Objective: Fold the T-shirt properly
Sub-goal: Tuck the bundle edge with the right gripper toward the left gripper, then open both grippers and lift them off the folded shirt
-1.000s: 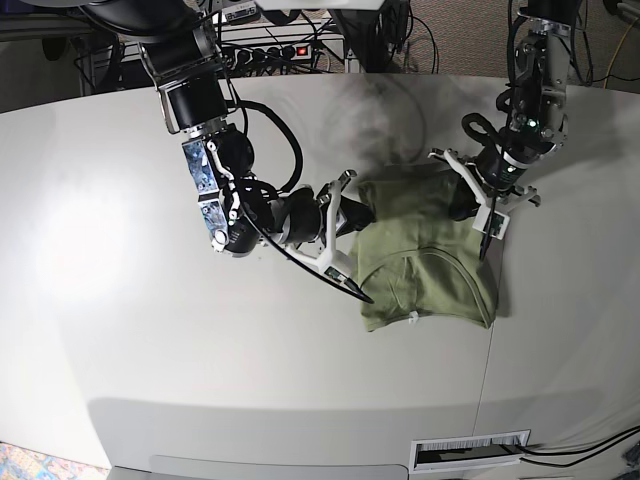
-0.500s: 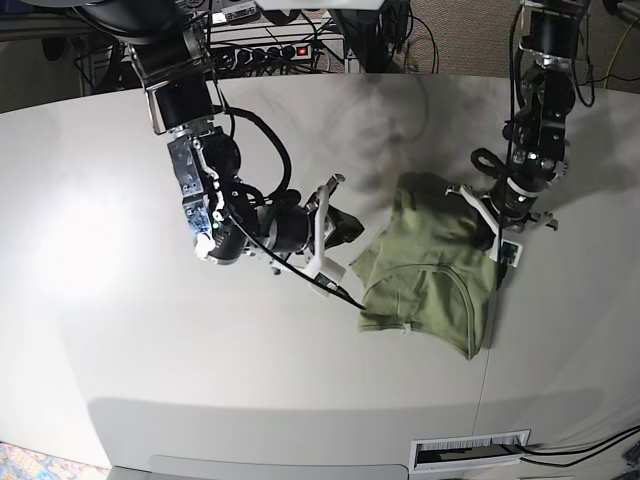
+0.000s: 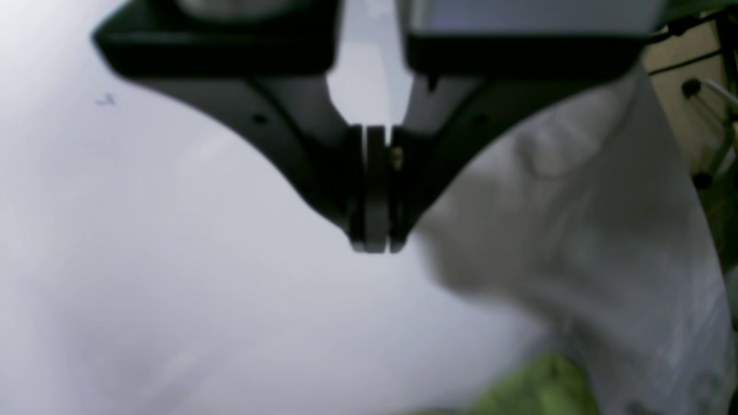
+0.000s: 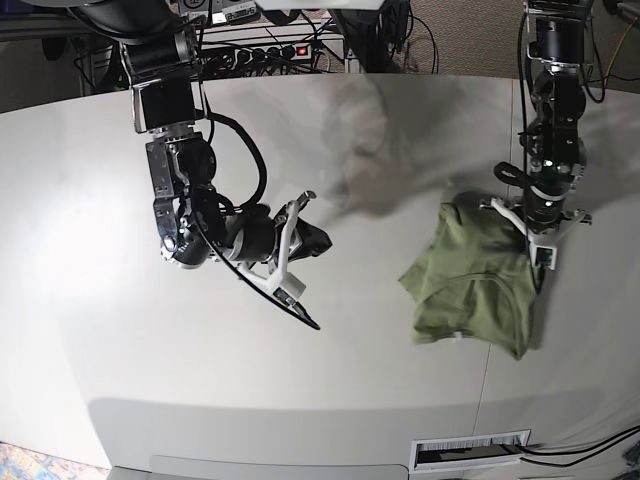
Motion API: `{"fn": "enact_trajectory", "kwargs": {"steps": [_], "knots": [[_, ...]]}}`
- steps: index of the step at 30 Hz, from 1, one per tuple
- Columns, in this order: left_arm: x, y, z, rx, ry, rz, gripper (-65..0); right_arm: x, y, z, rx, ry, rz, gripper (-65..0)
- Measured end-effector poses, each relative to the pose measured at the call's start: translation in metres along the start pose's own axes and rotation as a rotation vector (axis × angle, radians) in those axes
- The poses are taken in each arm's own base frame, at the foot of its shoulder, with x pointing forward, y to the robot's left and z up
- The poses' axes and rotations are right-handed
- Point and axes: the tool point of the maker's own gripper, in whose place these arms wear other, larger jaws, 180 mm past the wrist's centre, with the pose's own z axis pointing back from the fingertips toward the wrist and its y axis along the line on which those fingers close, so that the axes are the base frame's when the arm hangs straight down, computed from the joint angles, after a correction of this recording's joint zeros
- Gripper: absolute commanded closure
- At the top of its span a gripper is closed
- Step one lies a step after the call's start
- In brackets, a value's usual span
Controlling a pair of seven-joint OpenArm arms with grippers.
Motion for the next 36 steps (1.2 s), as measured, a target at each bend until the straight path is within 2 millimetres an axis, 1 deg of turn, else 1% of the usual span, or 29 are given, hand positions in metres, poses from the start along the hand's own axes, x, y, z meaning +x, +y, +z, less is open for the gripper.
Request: {"fn": "enact_trajectory", "kwargs": {"steps": [2, 4, 7, 10, 13, 18, 21, 25, 28, 30, 33, 34, 36], "knots": [[-0.003, 0.008, 0.001, 0.014, 0.012, 0.033, 0.0, 0.0, 0.0, 0.0, -0.001, 0.0, -0.001, 0.0], [-0.004, 0.012, 0.002, 0.022, 0.015, 0.046, 0.0, 0.0, 0.0, 0.0, 0.0, -0.001, -0.001, 0.0], [-0.005, 0.012, 0.002, 0.02, 0.023, 0.052, 0.0, 0.0, 0.0, 0.0, 0.0, -0.001, 0.0, 0.0], [-0.002, 0.011, 0.005, 0.018, 0.035, 0.043, 0.0, 0.0, 0.0, 0.0, 0.0, -0.001, 0.0, 0.0], [0.007, 0.008, 0.012, 0.013, 0.023, 0.029, 0.0, 0.0, 0.0, 0.0, -0.001, 0.0, -0.001, 0.0], [0.039, 0.0, 0.025, -0.014, -0.038, 0.036, 0.0, 0.0, 0.0, 0.0, -0.001, 0.0, 0.0, 0.0], [0.044, -0.008, 0.033, -0.048, -0.047, 0.026, 0.0, 0.0, 0.0, 0.0, -0.001, 0.001, 0.0, 0.0], [0.054, -0.016, 0.05, -0.063, -0.07, 0.004, 0.0, -0.003, 0.0, 0.0, -0.001, 0.018, 0.0, 0.0], [0.062, -0.024, 0.07, -0.081, -0.099, -0.02, 0.0, -0.011, 0.002, 0.0, 0.009, 0.058, -0.005, 0.0], [0.058, -0.03, 0.083, -0.092, -0.102, -0.036, 0.0, -0.014, 0.003, 0.004, 0.011, 0.084, 0.004, 0.0], [0.047, -0.036, 0.102, -0.108, -0.09, -0.051, 0.0, -0.008, -0.001, 0.018, -0.006, 0.063, 0.036, 0.0], [0.046, -0.035, 0.108, -0.105, -0.091, -0.055, 0.0, -0.008, -0.005, 0.023, -0.015, 0.061, 0.045, 0.0], [0.044, -0.03, 0.12, -0.089, -0.096, -0.056, 0.0, -0.016, -0.012, 0.032, -0.04, 0.083, 0.055, 0.0]]}}
